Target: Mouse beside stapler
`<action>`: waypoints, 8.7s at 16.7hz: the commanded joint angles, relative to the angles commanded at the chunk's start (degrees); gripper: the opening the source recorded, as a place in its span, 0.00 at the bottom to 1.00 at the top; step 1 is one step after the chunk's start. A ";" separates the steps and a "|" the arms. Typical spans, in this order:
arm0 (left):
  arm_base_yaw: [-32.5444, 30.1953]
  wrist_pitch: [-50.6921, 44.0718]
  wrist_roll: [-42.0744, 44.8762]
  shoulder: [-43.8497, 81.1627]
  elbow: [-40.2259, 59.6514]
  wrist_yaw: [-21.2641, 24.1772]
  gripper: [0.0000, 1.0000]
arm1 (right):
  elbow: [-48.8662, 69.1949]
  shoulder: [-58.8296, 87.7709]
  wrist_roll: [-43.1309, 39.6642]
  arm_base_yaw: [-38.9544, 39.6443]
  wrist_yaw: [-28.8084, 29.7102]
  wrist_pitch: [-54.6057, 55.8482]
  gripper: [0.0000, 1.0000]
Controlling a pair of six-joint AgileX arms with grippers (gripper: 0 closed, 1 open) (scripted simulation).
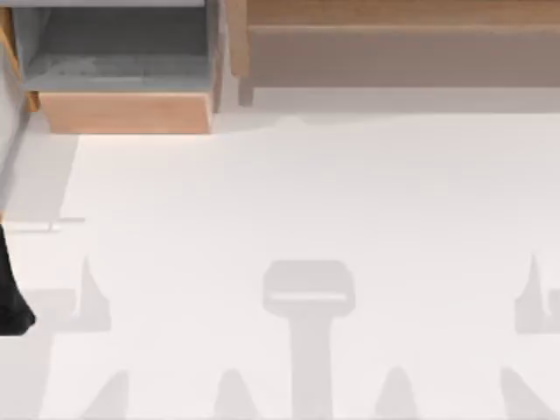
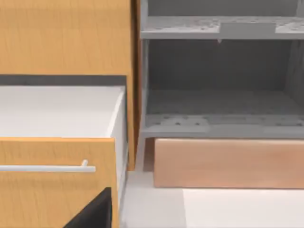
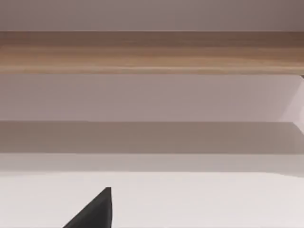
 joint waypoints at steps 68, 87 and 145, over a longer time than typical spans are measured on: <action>19.44 -74.89 43.61 153.14 142.45 4.41 0.32 | 0.00 0.00 0.00 0.00 0.00 0.00 1.00; 20.47 -75.37 40.96 148.04 139.55 4.94 0.00 | 0.00 0.00 0.00 0.00 0.00 0.00 1.00; 10.67 -40.48 12.48 87.41 48.43 0.76 0.00 | 0.00 0.00 0.00 0.00 0.00 0.00 1.00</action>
